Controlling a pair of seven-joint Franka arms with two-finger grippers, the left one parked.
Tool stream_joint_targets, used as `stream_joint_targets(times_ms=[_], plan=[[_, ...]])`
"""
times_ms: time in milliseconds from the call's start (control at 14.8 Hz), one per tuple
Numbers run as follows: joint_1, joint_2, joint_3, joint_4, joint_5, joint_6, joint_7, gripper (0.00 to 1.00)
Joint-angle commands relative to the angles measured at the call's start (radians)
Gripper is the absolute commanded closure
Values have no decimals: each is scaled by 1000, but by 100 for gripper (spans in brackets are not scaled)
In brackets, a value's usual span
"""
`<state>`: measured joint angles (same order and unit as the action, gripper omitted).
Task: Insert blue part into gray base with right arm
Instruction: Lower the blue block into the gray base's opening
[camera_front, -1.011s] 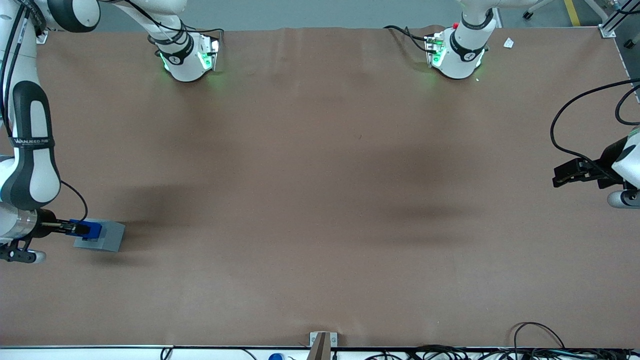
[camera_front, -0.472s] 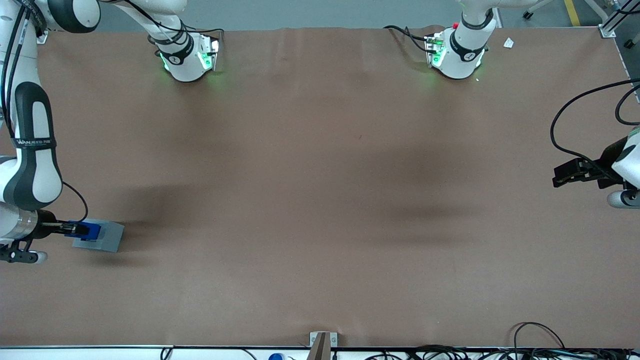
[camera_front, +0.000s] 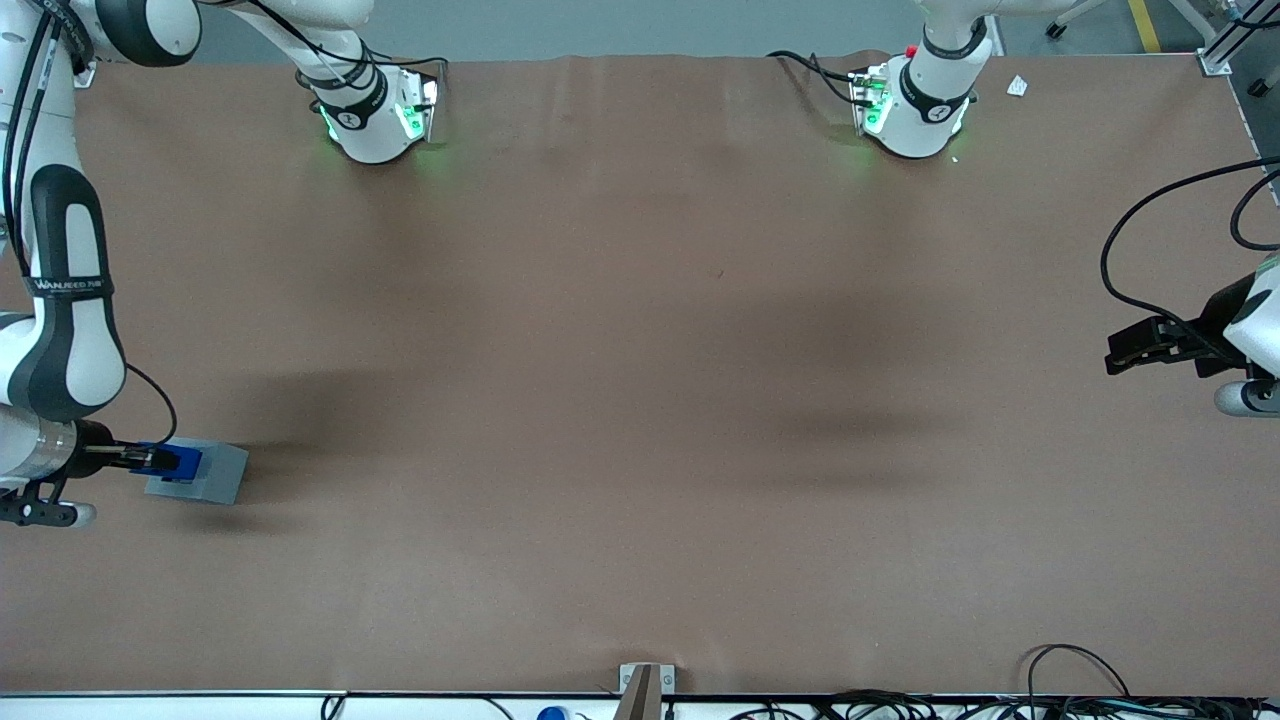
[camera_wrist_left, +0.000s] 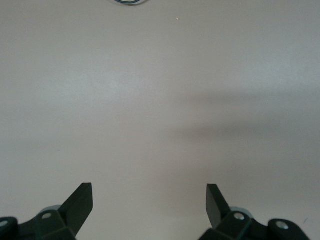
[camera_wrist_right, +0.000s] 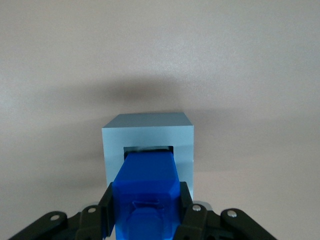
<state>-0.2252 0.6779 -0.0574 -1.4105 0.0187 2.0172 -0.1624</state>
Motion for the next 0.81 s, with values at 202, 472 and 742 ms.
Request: stream_joint_targets(times_ms=[202, 472, 742], plan=[[-3, 9, 5, -4, 1, 12, 4, 100], [-8, 26, 5, 1, -2, 23, 4, 100], [-8, 28, 5, 1, -2, 37, 6, 100]])
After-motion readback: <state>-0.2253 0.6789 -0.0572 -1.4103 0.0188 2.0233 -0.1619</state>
